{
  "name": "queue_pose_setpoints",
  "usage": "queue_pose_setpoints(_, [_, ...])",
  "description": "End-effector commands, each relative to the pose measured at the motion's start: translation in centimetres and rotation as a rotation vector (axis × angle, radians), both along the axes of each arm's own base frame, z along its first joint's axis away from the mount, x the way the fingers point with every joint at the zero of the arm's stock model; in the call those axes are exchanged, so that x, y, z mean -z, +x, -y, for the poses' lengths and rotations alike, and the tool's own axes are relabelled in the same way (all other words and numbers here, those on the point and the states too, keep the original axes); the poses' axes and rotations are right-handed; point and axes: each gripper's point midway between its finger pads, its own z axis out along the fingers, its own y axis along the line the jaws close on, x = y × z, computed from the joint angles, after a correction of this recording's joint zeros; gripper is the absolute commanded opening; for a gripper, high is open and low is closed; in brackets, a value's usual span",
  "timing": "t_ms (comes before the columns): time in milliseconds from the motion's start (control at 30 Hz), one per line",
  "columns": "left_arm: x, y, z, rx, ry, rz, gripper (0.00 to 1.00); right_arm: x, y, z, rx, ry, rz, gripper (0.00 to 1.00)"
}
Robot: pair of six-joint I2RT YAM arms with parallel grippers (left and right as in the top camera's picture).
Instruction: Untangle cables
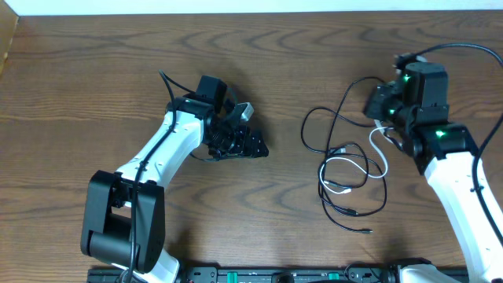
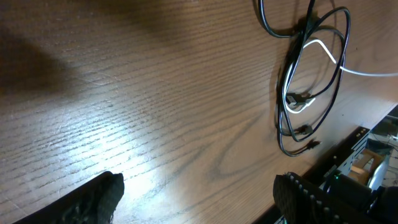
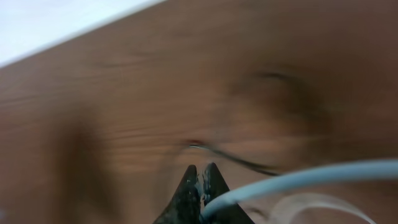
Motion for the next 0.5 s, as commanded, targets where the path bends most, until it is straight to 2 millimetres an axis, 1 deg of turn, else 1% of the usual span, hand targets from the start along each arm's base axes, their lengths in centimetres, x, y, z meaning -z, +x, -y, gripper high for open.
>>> queue_pose_setpoints(0, [0.3, -0.4, 0.2, 0.015, -0.008, -0.013, 0.82, 0.9, -0.6, 7.1, 0.257, -0.210, -0.050, 0.01])
queue_pose_setpoints(67, [0.3, -0.4, 0.2, 0.016, -0.007, -0.013, 0.82, 1.8, -1.5, 9.3, 0.323, -0.243, -0.102, 0.01])
queue_pose_setpoints(133, [0.3, -0.4, 0.2, 0.018, -0.007, -0.013, 0.82, 2.4, -2.8, 11.8, 0.424, -0.257, -0.150, 0.01])
queue_pose_setpoints(267, [0.3, -0.6, 0.4, 0.025, -0.006, -0.013, 0.82, 3.1, -5.0, 15.8, 0.543, -0.262, -0.218, 0.01])
queue_pose_setpoints(300, [0.3, -0.6, 0.5, 0.027, -0.006, -0.013, 0.82, 3.3, -5.6, 16.7, 0.570, -0.261, -0.236, 0.05])
queue_pose_setpoints(367, [0.3, -0.6, 0.5, 0.029, -0.006, -0.013, 0.82, 3.7, -6.7, 18.1, 0.608, -0.246, -0.273, 0.19])
queue_pose_setpoints(400, [0.3, -0.7, 0.6, 0.031, -0.006, -0.013, 0.82, 4.0, -7.2, 18.5, 0.620, -0.239, -0.290, 0.25])
queue_pose_setpoints(433, [0.3, -0.7, 0.6, 0.032, -0.005, -0.012, 0.82, 4.3, -7.7, 18.8, 0.625, -0.221, -0.309, 0.35])
queue_pose_setpoints(467, [0.3, -0.7, 0.7, 0.034, -0.004, -0.012, 0.82, 4.6, -8.1, 18.7, 0.621, -0.194, -0.326, 0.43])
